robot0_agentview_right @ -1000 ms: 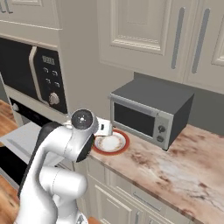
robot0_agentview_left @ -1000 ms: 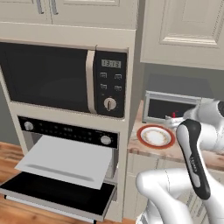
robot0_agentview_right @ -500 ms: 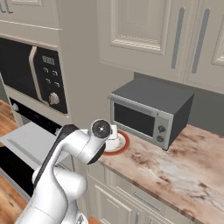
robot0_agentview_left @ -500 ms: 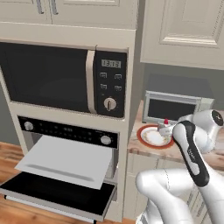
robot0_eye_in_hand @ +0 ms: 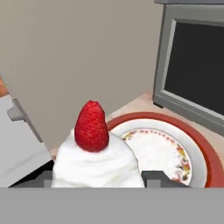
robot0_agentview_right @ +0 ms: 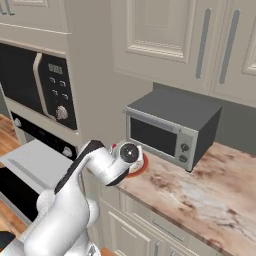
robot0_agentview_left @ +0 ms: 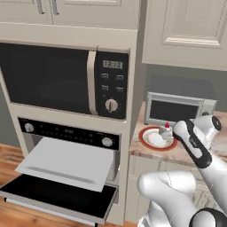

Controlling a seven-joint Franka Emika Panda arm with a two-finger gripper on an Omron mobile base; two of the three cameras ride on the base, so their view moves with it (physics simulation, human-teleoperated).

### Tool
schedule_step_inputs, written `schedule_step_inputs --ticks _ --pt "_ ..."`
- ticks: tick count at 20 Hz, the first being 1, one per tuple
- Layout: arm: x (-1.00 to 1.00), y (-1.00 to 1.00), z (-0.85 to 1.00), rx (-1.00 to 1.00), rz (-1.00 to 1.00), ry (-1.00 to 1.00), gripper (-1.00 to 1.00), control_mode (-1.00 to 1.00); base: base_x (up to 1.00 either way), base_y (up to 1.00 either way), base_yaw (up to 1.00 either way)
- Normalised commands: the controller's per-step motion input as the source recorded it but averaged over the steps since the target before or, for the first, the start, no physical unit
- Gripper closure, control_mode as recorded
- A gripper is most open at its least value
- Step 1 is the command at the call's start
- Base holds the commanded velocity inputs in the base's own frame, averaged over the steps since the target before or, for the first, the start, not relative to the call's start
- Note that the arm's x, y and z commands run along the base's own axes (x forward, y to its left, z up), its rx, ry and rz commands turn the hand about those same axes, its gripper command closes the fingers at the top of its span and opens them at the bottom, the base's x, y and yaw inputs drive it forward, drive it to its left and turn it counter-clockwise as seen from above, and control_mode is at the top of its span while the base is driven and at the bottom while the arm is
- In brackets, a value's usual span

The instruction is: Take the baked cake out of the oven and place it on the plate for cooling. Then close the oven door.

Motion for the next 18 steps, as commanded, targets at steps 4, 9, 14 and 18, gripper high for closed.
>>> schedule_step_inputs --ticks 4,9,14,18 --pt "0.39 -0.07 -0.49 0.0 0.06 0.0 1.0 -1.0 0.0 0.0 0.0" --pt "0.27 -0.05 -0.46 0.0 0.07 0.0 1.0 -1.0 0.0 0.0 0.0" --pt "0.23 -0.01 -0.29 0.0 0.05 0.0 1.0 -1.0 0.0 0.0 0.0" --pt "0.32 -0.01 -0.09 0.0 0.03 0.0 1.0 -1.0 0.0 0.0 0.0"
